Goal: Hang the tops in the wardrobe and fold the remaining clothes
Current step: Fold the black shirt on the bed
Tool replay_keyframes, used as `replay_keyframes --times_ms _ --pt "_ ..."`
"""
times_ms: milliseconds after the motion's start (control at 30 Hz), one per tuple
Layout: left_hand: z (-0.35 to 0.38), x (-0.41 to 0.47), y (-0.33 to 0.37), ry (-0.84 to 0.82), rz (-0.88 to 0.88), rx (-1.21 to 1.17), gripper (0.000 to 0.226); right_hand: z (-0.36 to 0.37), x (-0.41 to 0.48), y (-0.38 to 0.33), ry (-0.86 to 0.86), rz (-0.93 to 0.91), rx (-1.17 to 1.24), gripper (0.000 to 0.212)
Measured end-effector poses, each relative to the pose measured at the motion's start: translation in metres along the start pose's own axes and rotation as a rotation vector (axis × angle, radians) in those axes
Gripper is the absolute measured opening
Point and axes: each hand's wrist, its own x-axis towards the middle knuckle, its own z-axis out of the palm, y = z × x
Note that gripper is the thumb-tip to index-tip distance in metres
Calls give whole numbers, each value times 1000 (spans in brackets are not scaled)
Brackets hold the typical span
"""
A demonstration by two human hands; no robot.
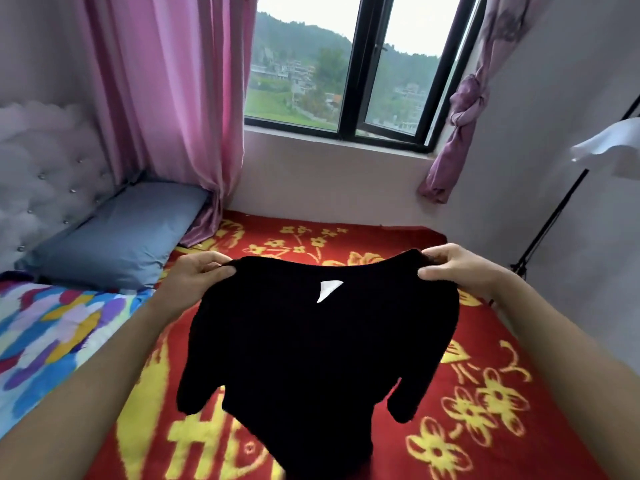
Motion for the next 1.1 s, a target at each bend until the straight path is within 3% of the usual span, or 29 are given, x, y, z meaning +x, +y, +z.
replay_keyframes --times_ms 67,133,367,467,600,700,733,767,800,867,933,1033,1100 --pt "5 -4 -8 9 29 93 22 6 -5 25 -216 179 -116 41" --pt "8 -12 -22 -9 24 153 26 19 -6 53 -351 336 -291 32" --pt "22 -43 -74 -54 -379 18 10 60 6 135 -334 516 -340 5" --pt "22 -45 -93 -246 -494 140 10 66 10 163 -433 558 -403 18" --pt "26 -45 -111 -569 -680 263 29 69 16 189 -558 620 -455 19" --pt "37 -38 -128 -718 -700 423 15 65 26 201 -603 666 -485 20" --pt "42 -28 -128 -684 -663 477 9 60 36 200 -551 656 -496 20" --pt "48 -12 -128 -561 -613 491 21 54 49 197 -410 624 -473 19" --pt "55 9 -125 -372 -563 473 28 46 66 191 -175 577 -402 16" --pt "70 64 -113 70 -461 366 14 28 108 169 415 474 -235 9" --pt "85 116 -95 346 -385 342 29 8 149 144 755 386 -233 29" --pt "106 143 -95 299 -435 531 66 -1 186 125 713 271 -305 67" --pt "119 118 -119 155 -529 568 75 19 184 139 589 254 -300 71"
